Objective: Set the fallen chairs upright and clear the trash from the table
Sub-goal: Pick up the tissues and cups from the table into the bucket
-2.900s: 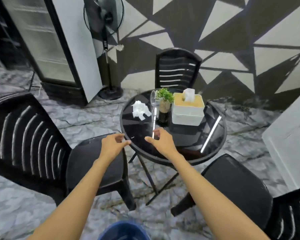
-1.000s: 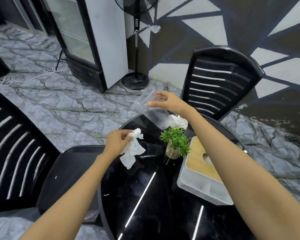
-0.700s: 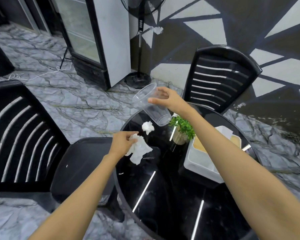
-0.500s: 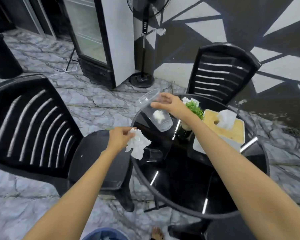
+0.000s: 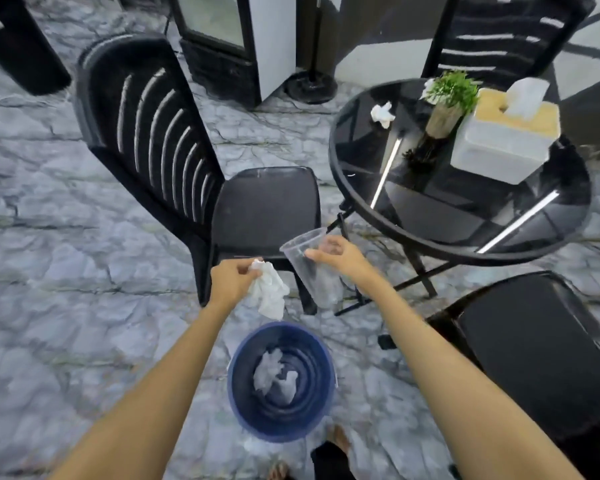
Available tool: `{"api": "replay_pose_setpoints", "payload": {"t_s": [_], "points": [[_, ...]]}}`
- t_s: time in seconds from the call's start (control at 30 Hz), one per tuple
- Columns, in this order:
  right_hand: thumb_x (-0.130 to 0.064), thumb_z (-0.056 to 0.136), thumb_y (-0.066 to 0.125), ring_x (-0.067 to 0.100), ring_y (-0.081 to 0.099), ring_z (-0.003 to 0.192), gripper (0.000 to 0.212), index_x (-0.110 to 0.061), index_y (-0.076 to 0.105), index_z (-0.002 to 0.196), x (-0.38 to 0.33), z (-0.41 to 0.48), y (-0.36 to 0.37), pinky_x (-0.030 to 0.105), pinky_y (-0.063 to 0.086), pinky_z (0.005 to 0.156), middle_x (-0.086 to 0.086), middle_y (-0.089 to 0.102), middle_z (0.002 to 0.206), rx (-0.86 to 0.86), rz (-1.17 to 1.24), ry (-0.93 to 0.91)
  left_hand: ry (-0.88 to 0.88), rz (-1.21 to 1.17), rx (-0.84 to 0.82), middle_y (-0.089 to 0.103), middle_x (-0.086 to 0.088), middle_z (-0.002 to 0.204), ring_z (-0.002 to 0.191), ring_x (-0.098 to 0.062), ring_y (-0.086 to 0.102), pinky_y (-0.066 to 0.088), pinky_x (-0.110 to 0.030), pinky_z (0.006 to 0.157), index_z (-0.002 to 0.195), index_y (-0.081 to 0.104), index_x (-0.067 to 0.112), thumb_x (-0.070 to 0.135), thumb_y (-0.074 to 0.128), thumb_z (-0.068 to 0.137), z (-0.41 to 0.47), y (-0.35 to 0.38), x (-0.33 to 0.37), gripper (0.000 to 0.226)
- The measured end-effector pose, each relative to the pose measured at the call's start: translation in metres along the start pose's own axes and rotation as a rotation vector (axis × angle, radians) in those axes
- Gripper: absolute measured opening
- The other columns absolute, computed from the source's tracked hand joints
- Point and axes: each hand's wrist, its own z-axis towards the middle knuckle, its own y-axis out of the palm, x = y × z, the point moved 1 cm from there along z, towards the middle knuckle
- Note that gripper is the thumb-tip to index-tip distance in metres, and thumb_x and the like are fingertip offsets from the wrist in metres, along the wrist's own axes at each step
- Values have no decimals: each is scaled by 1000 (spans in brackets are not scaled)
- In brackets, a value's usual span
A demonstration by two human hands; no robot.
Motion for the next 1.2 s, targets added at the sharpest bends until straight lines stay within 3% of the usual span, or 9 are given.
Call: {"api": "replay_pose_setpoints", "payload": {"t_s": [0.13, 0.27, 0.37, 0.43, 0.5, 0.6, 0.83, 1.0, 1.2], "points": [[-32, 78, 74, 12, 46, 109, 70, -12, 39, 135, 89, -3, 52, 23, 38, 84, 7, 47, 138, 2, 49, 120, -109, -3, -19, 70, -21, 105, 94, -20, 64, 41, -24, 71, 107, 69, -3, 5, 62, 86, -21, 28, -75, 24], [-31, 78, 75, 22, 45, 127, 77, -16, 31, 140, 190, 8, 98, 26, 41, 87, 6, 41, 144, 52, 79, 184, -216, 7, -28, 67, -13, 73, 55, 3, 60, 38, -13, 51, 99, 71, 0, 9, 59, 88, -30, 76, -158, 18], [-27, 79, 75, 25, 42, 132, 78, -17, 29, 141, 266, 22, 129, 30, 43, 93, 7, 38, 147, 40, 119, 224, -271, -8, -57, 67, -19, 93, 89, -22, 63, 44, -24, 77, 105, 68, -1, 11, 61, 88, -28, 118, -220, 22], [-30, 78, 75, 25, 41, 133, 79, -18, 29, 142, 309, 31, 144, 35, 42, 100, 7, 37, 149, 9, 87, 240, -290, -43, -119, 63, -17, 122, 104, -20, 64, 45, -23, 87, 125, 58, 4, 10, 64, 85, -26, 144, -254, 40], [-34, 78, 75, 24, 36, 137, 84, -19, 26, 145, 341, 37, 155, 36, 37, 104, 3, 32, 152, -15, 36, 251, -291, -32, -160, 56, -11, 134, 101, -5, 64, 44, -13, 81, 131, 53, 9, 12, 67, 84, -25, 164, -279, 50], [-35, 81, 71, 23, 30, 141, 86, -17, 22, 149, 363, 37, 159, 36, 31, 110, 2, 26, 155, 7, -15, 248, -300, -17, -172, 52, -11, 139, 125, -21, 52, 39, -25, 100, 132, 51, 9, 14, 69, 82, -25, 179, -294, 53], [-36, 85, 67, 23, 34, 138, 71, -15, 33, 144, 287, 14, 122, 30, 34, 103, 5, 34, 151, -15, -8, 211, -238, -1, -205, 56, -12, 134, 123, -25, 54, 41, -34, 103, 129, 54, 9, 18, 72, 80, -28, 150, -218, 53], [-34, 86, 66, 22, 43, 131, 61, -13, 41, 136, 156, 0, 62, 24, 37, 93, 7, 43, 145, 5, -46, 67, -83, -26, -169, 61, -16, 125, 116, -27, 57, 41, -25, 92, 121, 58, 4, 11, 71, 80, -14, 103, -94, 44], [-38, 85, 66, 21, 46, 129, 59, -14, 45, 134, -8, -13, -30, 24, 38, 91, 8, 48, 140, 117, -13, -132, 181, -64, -120, 67, -14, 115, 109, -25, 62, 46, -39, 101, 118, 63, 7, 19, 74, 78, 11, 53, 81, 43]]}}
